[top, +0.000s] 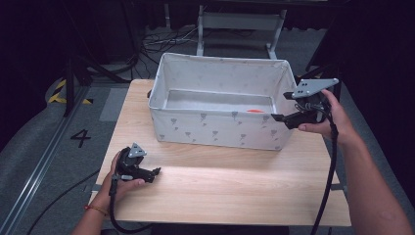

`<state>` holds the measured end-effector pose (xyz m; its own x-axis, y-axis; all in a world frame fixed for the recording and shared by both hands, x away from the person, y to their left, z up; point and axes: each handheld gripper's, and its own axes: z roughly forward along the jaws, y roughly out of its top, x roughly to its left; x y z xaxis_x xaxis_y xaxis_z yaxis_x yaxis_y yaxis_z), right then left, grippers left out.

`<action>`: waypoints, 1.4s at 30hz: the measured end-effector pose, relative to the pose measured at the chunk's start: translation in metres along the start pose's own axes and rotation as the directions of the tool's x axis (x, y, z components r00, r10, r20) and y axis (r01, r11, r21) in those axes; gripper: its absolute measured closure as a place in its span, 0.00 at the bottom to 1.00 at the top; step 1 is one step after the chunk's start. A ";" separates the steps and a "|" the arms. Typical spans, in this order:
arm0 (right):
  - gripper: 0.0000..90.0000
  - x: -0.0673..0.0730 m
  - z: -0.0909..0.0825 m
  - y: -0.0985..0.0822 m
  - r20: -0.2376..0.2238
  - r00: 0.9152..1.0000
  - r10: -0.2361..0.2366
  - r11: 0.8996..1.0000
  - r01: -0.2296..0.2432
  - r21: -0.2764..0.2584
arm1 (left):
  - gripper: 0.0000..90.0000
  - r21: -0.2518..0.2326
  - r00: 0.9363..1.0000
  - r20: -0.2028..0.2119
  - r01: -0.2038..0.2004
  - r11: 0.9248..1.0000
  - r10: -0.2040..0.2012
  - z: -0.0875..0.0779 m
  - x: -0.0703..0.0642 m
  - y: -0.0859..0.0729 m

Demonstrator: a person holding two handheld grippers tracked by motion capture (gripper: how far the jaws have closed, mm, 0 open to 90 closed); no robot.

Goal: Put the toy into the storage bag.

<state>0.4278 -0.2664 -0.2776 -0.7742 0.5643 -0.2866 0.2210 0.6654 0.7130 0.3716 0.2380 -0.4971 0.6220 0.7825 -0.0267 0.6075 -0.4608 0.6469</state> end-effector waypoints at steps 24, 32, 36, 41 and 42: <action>0.24 0.033 -0.032 -0.040 0.081 0.997 0.013 0.999 -0.008 -0.053 | 0.01 -0.001 1.000 -0.001 0.001 1.000 -0.001 0.000 0.000 0.000; 0.24 0.044 -0.040 -0.061 0.089 0.996 0.019 0.998 -0.014 -0.058 | 0.01 0.000 1.000 0.000 0.001 1.000 -0.001 0.000 0.000 0.000; 0.25 0.048 -0.042 -0.068 0.090 0.996 0.020 0.998 -0.014 -0.063 | 0.01 0.000 1.000 0.000 0.000 1.000 0.000 0.000 0.000 0.000; 0.24 0.054 -0.043 -0.079 0.097 0.995 0.017 0.999 -0.011 -0.053 | 0.01 0.000 1.000 0.000 0.001 1.000 -0.001 0.000 0.000 0.000; 0.24 0.055 -0.043 -0.080 0.099 0.995 0.017 0.999 -0.012 -0.052 | 0.01 -0.001 1.000 -0.001 0.000 1.000 0.000 0.000 0.000 0.000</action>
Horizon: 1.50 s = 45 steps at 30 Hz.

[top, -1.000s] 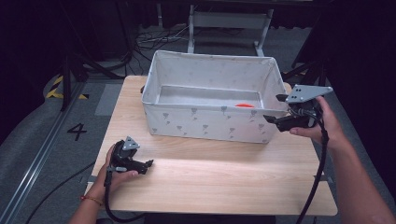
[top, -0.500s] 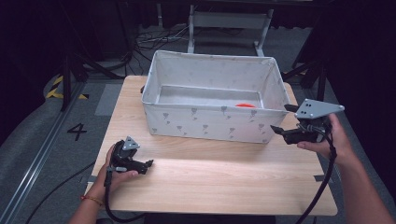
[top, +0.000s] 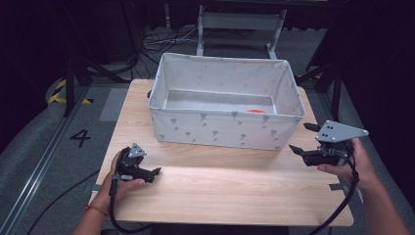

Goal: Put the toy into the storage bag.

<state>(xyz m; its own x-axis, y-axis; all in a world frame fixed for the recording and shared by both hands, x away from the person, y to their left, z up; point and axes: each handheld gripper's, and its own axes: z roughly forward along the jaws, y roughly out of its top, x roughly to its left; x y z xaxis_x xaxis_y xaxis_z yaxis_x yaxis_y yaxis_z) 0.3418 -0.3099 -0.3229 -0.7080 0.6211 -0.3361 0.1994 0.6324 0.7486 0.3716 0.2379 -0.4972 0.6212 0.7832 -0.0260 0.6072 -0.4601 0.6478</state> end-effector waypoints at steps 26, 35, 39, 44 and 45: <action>0.24 0.018 0.042 -0.081 -0.002 0.999 0.052 0.981 -0.051 0.185 | 0.01 0.000 1.000 0.000 0.000 1.000 0.000 0.000 0.000 0.000; 0.24 0.020 0.052 -0.118 0.009 0.991 0.137 0.971 -0.136 0.199 | 0.01 -0.001 1.000 0.000 0.000 1.000 0.000 0.000 0.000 0.000; 0.24 0.020 0.052 -0.135 -0.001 0.978 0.209 0.964 -0.206 0.167 | 0.01 0.001 1.000 0.001 0.000 1.000 0.000 0.000 0.000 0.000; 0.25 0.023 0.054 -0.157 -0.011 0.958 0.287 0.947 -0.282 0.154 | 0.01 0.001 1.000 0.001 0.000 1.000 0.000 0.000 0.000 0.000; 0.25 0.023 0.054 -0.160 -0.014 0.956 0.294 0.945 -0.288 0.157 | 0.01 0.000 1.000 0.001 0.001 1.000 -0.001 0.000 0.000 0.000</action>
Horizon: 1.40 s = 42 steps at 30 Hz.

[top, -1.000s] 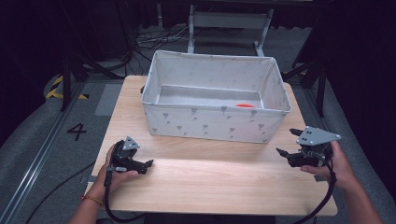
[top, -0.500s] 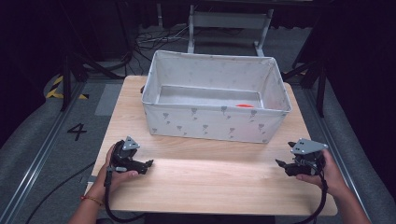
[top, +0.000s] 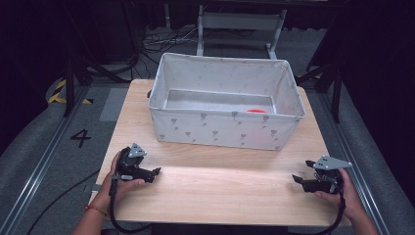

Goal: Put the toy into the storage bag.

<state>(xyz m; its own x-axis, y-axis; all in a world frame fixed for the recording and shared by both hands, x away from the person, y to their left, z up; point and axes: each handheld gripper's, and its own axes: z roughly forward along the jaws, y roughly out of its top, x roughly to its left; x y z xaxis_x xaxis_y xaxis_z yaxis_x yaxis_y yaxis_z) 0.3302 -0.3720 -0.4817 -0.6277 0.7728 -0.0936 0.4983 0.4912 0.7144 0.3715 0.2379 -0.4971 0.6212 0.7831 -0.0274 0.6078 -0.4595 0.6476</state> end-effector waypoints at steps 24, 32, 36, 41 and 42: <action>0.18 -0.009 0.009 -0.021 -0.008 0.989 0.145 0.989 -0.145 -0.010 | 0.01 0.000 1.000 -0.009 -0.002 1.000 0.002 0.000 0.000 0.000; 0.18 -0.009 0.009 -0.021 -0.007 0.989 0.145 0.989 -0.145 -0.011 | 0.00 0.002 1.000 -0.008 0.001 1.000 -0.001 0.000 0.000 0.000; 0.17 -0.009 0.009 -0.021 -0.004 0.989 0.147 0.989 -0.147 -0.010 | 0.00 0.003 1.000 -0.008 0.001 1.000 -0.001 0.000 0.000 0.000; 0.17 -0.009 0.009 -0.021 -0.004 0.989 0.147 0.989 -0.147 -0.009 | 0.00 0.003 1.000 -0.008 0.002 1.000 -0.002 0.000 0.000 0.001; 0.17 -0.009 0.009 -0.021 -0.004 0.989 0.147 0.989 -0.147 -0.009 | 0.00 0.004 1.000 -0.007 0.008 1.000 -0.008 0.000 0.000 0.001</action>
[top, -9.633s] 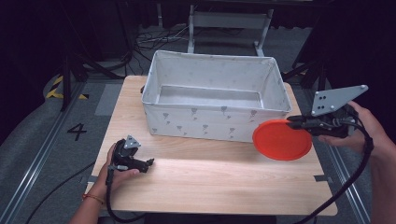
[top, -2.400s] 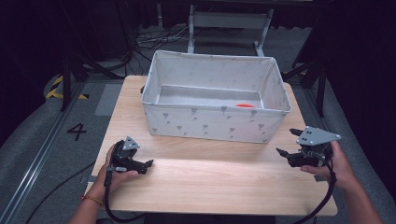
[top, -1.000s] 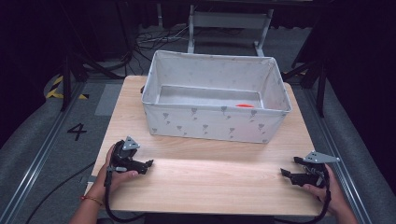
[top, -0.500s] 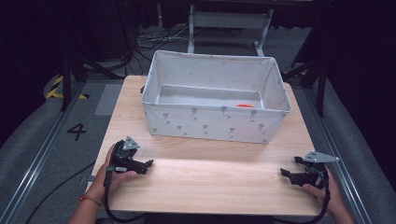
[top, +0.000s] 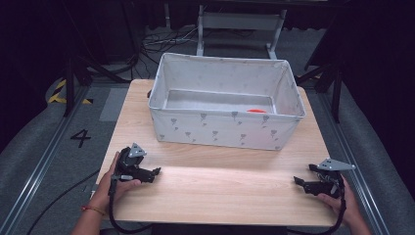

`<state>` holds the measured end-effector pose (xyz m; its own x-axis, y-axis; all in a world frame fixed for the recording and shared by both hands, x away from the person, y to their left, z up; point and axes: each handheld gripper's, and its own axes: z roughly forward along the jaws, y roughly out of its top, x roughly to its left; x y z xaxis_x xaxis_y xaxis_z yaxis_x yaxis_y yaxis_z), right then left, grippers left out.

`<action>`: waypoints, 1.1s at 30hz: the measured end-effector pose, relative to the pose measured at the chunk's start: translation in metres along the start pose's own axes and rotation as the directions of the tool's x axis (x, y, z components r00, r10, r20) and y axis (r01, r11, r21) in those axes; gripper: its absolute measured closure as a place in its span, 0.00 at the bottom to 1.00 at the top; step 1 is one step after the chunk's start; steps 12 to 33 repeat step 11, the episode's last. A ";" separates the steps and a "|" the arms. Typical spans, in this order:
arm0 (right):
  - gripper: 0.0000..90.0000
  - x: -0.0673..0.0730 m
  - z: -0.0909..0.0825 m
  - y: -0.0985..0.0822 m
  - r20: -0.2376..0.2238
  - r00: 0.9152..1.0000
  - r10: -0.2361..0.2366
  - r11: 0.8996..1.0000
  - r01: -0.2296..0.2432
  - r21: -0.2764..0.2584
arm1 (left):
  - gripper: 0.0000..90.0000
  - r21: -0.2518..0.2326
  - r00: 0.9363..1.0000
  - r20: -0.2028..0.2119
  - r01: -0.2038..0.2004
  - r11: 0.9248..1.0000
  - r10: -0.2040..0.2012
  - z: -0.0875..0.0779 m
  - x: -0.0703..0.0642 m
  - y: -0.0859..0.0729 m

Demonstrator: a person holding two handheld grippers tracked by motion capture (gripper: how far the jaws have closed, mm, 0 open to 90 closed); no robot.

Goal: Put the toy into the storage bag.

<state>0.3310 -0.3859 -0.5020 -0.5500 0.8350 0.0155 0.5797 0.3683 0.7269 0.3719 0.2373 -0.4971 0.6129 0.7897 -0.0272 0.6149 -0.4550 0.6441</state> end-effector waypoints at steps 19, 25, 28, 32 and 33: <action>0.16 0.000 0.000 0.000 0.002 1.000 0.002 1.000 -0.002 0.001 | 0.00 0.001 1.000 -0.002 0.004 1.000 -0.004 0.000 0.000 0.000; 0.16 0.000 0.000 0.000 0.002 1.000 0.002 1.000 -0.002 0.001 | 0.00 0.001 1.000 -0.002 0.004 1.000 -0.004 0.000 0.000 0.000; 0.16 0.000 0.000 0.000 0.002 1.000 0.002 1.000 -0.002 0.001 | 0.00 0.001 1.000 -0.002 0.004 1.000 -0.004 0.000 0.000 0.000; 0.16 0.000 0.000 0.000 0.002 1.000 0.002 1.000 -0.002 0.001 | 0.00 0.001 1.000 -0.002 0.004 1.000 -0.004 0.000 0.000 0.000; 0.16 0.000 0.000 0.000 0.002 1.000 0.002 1.000 -0.002 0.001 | 0.00 0.001 1.000 -0.002 0.004 1.000 -0.004 0.000 0.000 0.000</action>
